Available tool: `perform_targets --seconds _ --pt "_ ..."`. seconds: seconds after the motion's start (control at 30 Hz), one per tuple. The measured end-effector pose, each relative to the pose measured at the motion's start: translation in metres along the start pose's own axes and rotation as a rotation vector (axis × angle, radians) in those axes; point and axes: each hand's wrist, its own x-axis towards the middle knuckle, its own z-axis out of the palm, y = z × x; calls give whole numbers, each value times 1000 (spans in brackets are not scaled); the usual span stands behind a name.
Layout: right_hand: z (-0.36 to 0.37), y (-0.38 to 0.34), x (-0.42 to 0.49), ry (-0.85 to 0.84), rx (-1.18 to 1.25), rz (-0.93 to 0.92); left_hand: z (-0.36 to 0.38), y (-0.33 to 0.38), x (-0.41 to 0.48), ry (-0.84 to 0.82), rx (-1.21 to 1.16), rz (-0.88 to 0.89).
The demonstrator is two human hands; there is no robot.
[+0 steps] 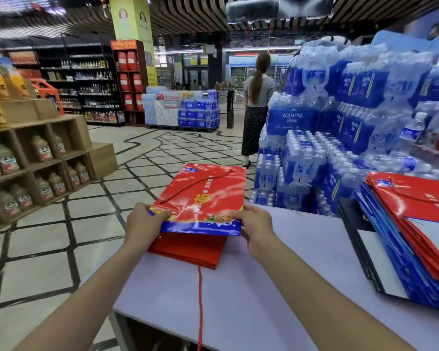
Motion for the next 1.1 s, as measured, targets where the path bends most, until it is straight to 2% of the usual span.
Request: perform_targets --seconds 0.17,0.3,0.4,0.53,0.73,0.83,0.93,1.1 --pt "-23 -24 5 -37 160 -42 10 28 -15 -44 -268 22" --pt "-58 -34 7 -65 233 -38 30 43 -26 -132 -284 103" --pt "-94 -40 6 -38 99 -28 49 43 -31 -255 -326 119" --pt "-139 -40 8 0 -101 -66 71 43 -35 -328 -364 95" --pt "-168 -30 10 100 -45 -165 105 53 -46 -405 -488 74" --pt "-178 -30 14 142 -60 -235 116 53 -47 -402 -424 99" --pt "-183 -33 17 123 -166 -286 124 55 -51 -387 -332 205" --pt "-180 -29 22 161 -208 -251 136 48 -43 -462 59 318"
